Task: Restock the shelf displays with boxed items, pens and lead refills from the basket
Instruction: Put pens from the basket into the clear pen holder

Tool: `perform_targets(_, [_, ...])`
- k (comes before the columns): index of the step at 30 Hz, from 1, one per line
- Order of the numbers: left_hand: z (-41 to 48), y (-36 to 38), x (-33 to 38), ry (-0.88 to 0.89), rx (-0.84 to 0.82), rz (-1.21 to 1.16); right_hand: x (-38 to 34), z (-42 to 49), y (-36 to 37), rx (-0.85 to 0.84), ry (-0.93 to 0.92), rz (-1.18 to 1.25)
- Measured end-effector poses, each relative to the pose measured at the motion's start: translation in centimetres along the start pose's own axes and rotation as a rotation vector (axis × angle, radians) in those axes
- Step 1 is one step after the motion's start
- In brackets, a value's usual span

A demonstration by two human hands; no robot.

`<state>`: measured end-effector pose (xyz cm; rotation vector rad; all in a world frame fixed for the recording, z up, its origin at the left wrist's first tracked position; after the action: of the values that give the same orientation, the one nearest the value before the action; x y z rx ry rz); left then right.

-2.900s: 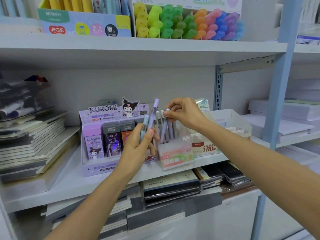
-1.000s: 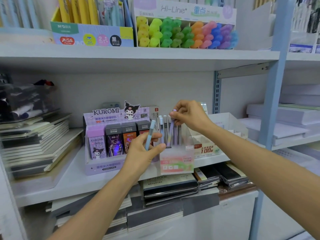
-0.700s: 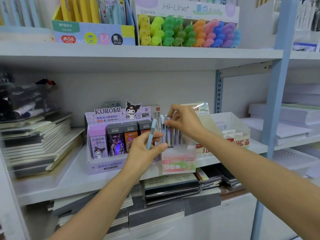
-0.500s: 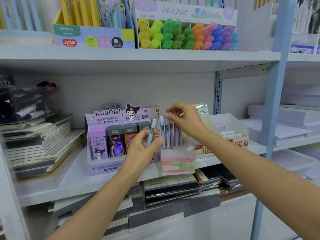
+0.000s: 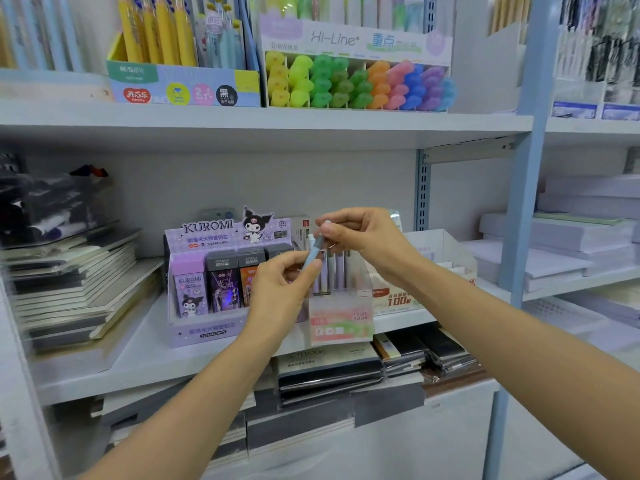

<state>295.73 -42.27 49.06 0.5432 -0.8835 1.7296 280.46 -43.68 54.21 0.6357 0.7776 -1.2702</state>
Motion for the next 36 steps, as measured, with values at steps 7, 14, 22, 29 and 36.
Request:
perform_targets(7, [-1.2, 0.4, -0.8, 0.267, -0.014, 0.517, -1.7, 0.9, -5.9, 0.279, -0.057, -0.205])
perform_targets(14, [-1.7, 1.7, -2.3, 0.362, -0.086, 0.684, 0.4, 1.8, -5.8, 0.277, -0.077, -0.512])
perform_targets(22, [-1.7, 1.8, -2.6, 0.375, -0.052, 0.672, 2.7, 3.2, -3.2, 0.124, -0.047, -0.712])
perform_targets(29, [-1.7, 1.9, -2.8, 0.383, -0.050, 0.679, 2.9, 3.5, -2.8, 0.120, -0.078, -0.672])
perform_targets(36, [-1.3, 2.0, -3.3, 0.364, -0.026, 0.686, 4.4, 3.2, -1.7, 0.053, -0.076, -0.772])
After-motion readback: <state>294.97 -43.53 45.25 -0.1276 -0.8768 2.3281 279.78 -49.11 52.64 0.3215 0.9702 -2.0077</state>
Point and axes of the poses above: each hand's wrist, its own z-axis towards the middle knuckle, its own y-axis out of the palm, x = y × z, the point moved 5 cm from there along z, towards the middle knuckle, and after that the axes turned 12 degrees about z, right-handed, at the moved point
